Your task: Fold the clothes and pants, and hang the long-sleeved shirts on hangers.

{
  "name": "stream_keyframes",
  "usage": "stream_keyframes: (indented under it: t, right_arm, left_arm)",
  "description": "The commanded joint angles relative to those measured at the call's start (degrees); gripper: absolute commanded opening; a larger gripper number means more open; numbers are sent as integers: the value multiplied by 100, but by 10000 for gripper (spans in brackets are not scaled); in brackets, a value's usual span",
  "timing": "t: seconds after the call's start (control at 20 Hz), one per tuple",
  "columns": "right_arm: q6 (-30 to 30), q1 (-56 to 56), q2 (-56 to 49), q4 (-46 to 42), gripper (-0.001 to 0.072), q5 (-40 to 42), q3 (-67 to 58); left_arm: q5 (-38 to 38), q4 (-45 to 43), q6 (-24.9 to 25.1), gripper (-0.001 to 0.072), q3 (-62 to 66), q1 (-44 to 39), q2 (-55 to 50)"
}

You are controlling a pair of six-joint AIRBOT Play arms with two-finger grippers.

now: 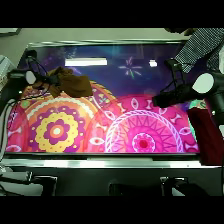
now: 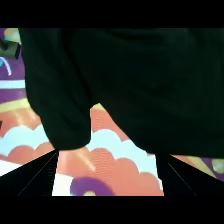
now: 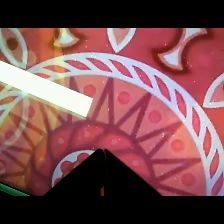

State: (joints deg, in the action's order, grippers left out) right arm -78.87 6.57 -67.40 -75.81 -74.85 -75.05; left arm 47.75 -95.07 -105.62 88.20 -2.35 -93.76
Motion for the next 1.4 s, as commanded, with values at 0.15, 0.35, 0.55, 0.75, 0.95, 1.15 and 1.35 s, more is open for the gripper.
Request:
stream_keyframes:
  t: [0.15, 0.35, 0.55, 0.75, 0.95, 1.15, 1.35]
  right_arm:
    - [-138, 4, 2, 20, 38, 33, -4]
    - [-302, 4, 2, 20, 100, 243, -4]
    - [-494, 4, 2, -59, 100, 149, -4]
    - [-1408, 4, 17, -927, 99, -382, -4]
    - [-1891, 4, 199, -2122, 99, -1331, -4]
    - [-1954, 4, 575, -3296, 98, -2087, -4]
    - [-1930, 4, 789, -3222, 95, -2026, -4]
  left_arm:
    - [-1351, -109, -503, 705, 717, 26, -1740]
    - [-739, 68, -481, 20, 999, 20, -1862]
    - [538, 1504, 348, 14, 1582, -140, -1307]
    - [1856, 2844, 708, 14, 1628, -973, -610]
    - [2118, 3298, 304, 14, 1622, -2437, -619]
    - [1567, 3294, -125, 14, 1624, -3783, -1145]
    - [1526, 3311, -743, 106, 1624, -4120, -1759]
